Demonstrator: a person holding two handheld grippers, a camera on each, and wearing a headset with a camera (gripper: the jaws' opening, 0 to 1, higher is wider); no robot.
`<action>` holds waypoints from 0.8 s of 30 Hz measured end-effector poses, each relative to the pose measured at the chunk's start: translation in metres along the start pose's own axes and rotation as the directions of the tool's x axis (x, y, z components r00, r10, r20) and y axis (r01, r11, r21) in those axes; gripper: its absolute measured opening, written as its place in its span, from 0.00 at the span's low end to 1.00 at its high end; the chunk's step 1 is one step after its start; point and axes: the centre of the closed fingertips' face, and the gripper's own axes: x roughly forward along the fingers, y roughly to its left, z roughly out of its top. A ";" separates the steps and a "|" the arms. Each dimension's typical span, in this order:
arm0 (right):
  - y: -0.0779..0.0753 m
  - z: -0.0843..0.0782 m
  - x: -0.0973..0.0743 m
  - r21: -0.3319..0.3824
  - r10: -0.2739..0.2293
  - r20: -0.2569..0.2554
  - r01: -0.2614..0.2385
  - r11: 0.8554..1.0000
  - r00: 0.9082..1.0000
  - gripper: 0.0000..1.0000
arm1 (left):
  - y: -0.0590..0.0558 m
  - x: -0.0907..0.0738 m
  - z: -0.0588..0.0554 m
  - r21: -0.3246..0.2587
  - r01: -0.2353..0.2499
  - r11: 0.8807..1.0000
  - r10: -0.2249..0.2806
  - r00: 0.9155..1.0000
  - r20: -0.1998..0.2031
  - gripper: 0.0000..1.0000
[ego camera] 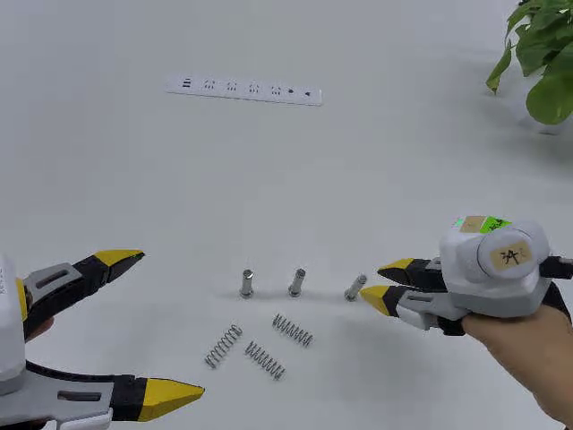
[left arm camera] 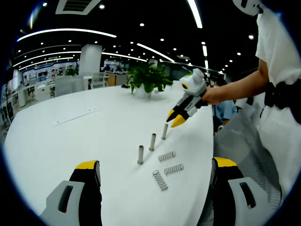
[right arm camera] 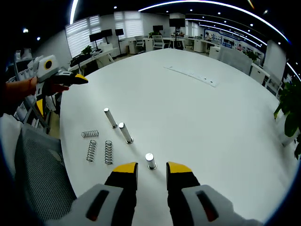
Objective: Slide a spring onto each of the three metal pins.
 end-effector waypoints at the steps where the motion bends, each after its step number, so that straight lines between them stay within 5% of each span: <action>1: 0.000 0.000 -0.001 0.000 0.000 0.001 0.000 1.000 1.000 0.25 | 0.000 0.000 0.000 0.000 0.001 1.000 -0.001 1.000 0.000 1.00; 24: -0.014 -0.011 -0.044 0.009 -0.001 0.102 0.000 1.000 0.995 0.55 | -0.001 0.002 -0.005 0.010 0.011 1.000 -0.011 1.000 -0.022 0.97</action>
